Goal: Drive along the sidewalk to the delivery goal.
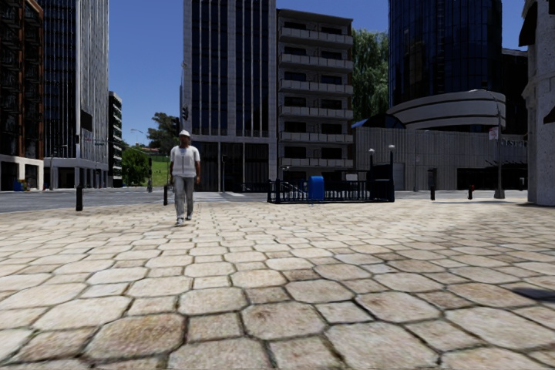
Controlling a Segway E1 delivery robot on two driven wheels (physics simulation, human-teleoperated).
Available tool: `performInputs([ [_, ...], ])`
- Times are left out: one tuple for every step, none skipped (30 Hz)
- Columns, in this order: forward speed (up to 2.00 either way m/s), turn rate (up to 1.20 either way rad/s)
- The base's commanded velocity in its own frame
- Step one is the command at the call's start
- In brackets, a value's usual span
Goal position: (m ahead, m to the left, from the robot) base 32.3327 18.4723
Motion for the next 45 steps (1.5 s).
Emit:
performInputs([
  [2.00,0.00],
  [2.00,0.00],
  [2.00,0.00],
  [2.00,0.00],
  [2.00,0.00],
  [2.00,0.00],
  [2.00,0.00],
  [2.00,0.00],
  [2.00,0.00],
  [2.00,0.00],
  [2.00,0.00],
  [2.00,0.00],
  [2.00,0.00],
  [2.00,0.00],
  [2.00,0.00],
  [2.00,0.00],
  [2.00,0.00],
  [2.00,0.00],
  [2.00,0.00],
  [2.00,0.00],
  [2.00,0.00],
  [2.00,0.00],
  [2.00,0.00],
  [2.00,0.00],
  [2.00,0.01],
  [2.00,0.13],
  [2.00,0.13],
  [2.00,0.23],
  [2.00,0.29],
  [2.00,0.33],
  [2.00,0.35],
  [2.00,0.35],
  [2.00,0.35],
  [2.00,0.36],
  [2.00,0.36],
  [2.00,0.36],
  [2.00,0.36],
  [2.00,0.36],
  [2.00,0.36],
  [2.00,0.36],
  [2.00,0.36],
  [2.00,0.36],
  [2.00,0.36],
  [2.00,0.36],
  [2.00,0.36],
])
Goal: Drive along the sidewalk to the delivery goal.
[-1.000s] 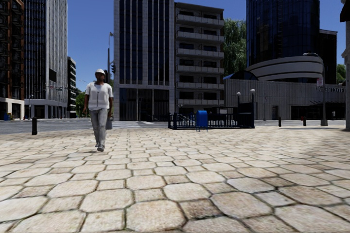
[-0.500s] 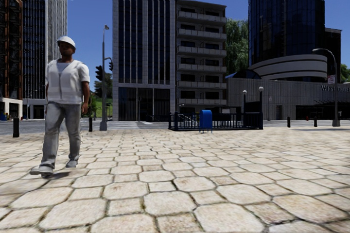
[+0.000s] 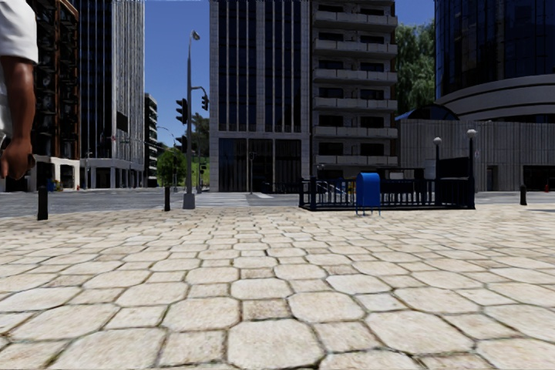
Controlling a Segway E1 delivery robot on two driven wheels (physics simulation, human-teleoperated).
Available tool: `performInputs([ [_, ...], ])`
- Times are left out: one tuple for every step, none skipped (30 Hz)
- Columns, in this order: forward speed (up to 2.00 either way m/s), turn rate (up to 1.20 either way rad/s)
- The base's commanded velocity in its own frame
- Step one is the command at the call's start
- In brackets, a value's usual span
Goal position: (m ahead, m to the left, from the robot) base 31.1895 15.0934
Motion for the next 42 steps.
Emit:
performInputs([
  [2.00,0.36],
  [2.00,0.36],
  [2.00,0.36],
  [2.00,0.36],
  [2.00,0.36],
  [2.00,0.36],
  [2.00,0.36],
  [2.00,0.36],
  [2.00,0.36],
  [2.00,0.36],
  [2.00,0.35],
  [2.00,0.33],
  [2.00,0.32],
  [2.00,0.32],
  [2.00,0.36],
  [2.00,0.37],
  [2.00,0.33],
  [2.00,0.10],
  [2.00,0.00],
  [2.00,0.00],
  [2.00,0.00],
  [2.00,0.00],
  [2.00,0.00],
  [2.00,0.00],
  [2.00,0.00],
  [2.00,0.00],
  [2.00,0.00],
  [2.00,0.00],
  [2.00,0.00],
  [2.00,0.00],
  [2.00,0.00],
  [2.00,0.00],
  [2.00,0.00],
  [2.00,0.00],
  [2.00,0.00],
  [2.00,0.00],
  [2.00,0.00],
  [2.00,0.00],
  [2.00,0.00],
  [2.00,0.00],
  [2.00,0.00],
  [2.00,0.00],
])
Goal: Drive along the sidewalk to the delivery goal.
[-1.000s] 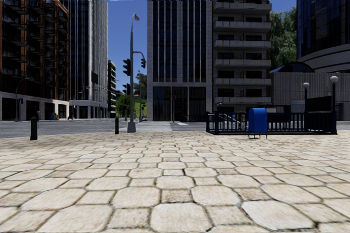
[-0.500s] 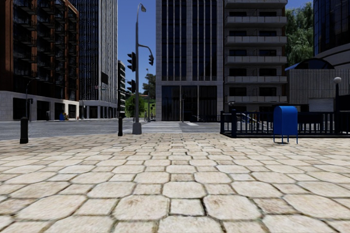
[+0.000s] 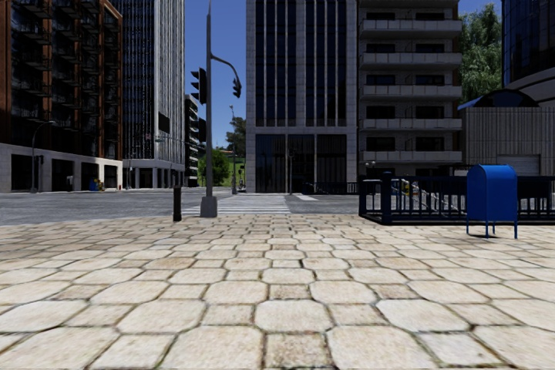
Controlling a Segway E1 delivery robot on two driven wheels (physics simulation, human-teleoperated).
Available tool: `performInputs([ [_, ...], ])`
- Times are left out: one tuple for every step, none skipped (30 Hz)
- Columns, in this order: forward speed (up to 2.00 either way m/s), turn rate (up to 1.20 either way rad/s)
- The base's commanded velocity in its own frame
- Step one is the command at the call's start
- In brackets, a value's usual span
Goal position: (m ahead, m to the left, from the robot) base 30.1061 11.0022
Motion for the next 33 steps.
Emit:
performInputs([
  [2.00,0.00],
  [2.00,0.00],
  [2.00,0.00],
  [2.00,0.00],
  [2.00,0.00],
  [2.00,0.00],
  [2.00,0.00],
  [2.00,0.00],
  [2.00,0.00],
  [2.00,0.00],
  [2.00,0.00],
  [2.00,0.00],
  [2.00,0.00],
  [2.00,0.00],
  [2.00,0.00],
  [2.00,0.00],
  [2.00,0.00],
  [2.00,0.00],
  [2.00,0.00],
  [2.00,0.11],
  [2.00,0.11],
  [2.00,0.17],
  [2.00,0.18],
  [2.00,0.19],
  [2.00,0.19],
  [2.00,0.19],
  [2.00,0.19],
  [2.00,0.19],
  [2.00,0.19],
  [2.00,0.19],
  [2.00,0.19],
  [2.00,0.19],
  [2.00,0.19],
])
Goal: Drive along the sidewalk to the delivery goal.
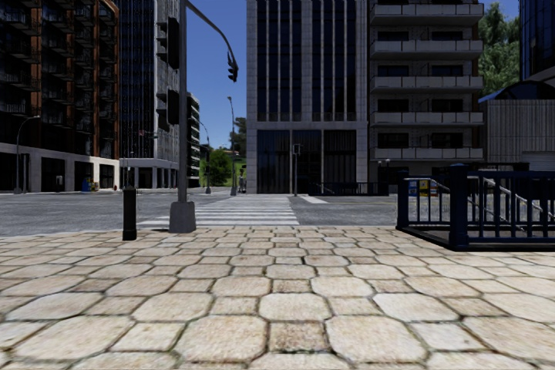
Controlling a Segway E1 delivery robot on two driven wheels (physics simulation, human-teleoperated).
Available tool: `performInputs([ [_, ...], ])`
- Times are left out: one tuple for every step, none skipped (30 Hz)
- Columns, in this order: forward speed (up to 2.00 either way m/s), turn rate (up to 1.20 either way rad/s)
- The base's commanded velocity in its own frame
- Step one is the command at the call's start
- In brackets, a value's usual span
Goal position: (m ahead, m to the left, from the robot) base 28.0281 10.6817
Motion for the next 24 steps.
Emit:
performInputs([
  [2.00,0.19],
  [2.00,0.19],
  [2.00,0.19],
  [2.00,0.19],
  [2.00,0.19],
  [2.00,0.19],
  [2.00,0.20],
  [2.00,0.23],
  [2.00,0.23],
  [2.00,0.24],
  [2.00,0.24],
  [2.00,0.24],
  [2.00,0.12],
  [2.00,0.12],
  [2.00,0.01],
  [2.00,0.00],
  [2.00,0.00],
  [2.00,0.00],
  [2.00,0.00],
  [2.00,0.00],
  [2.00,0.00],
  [2.00,0.00],
  [2.00,0.00],
  [2.00,0.00],
])
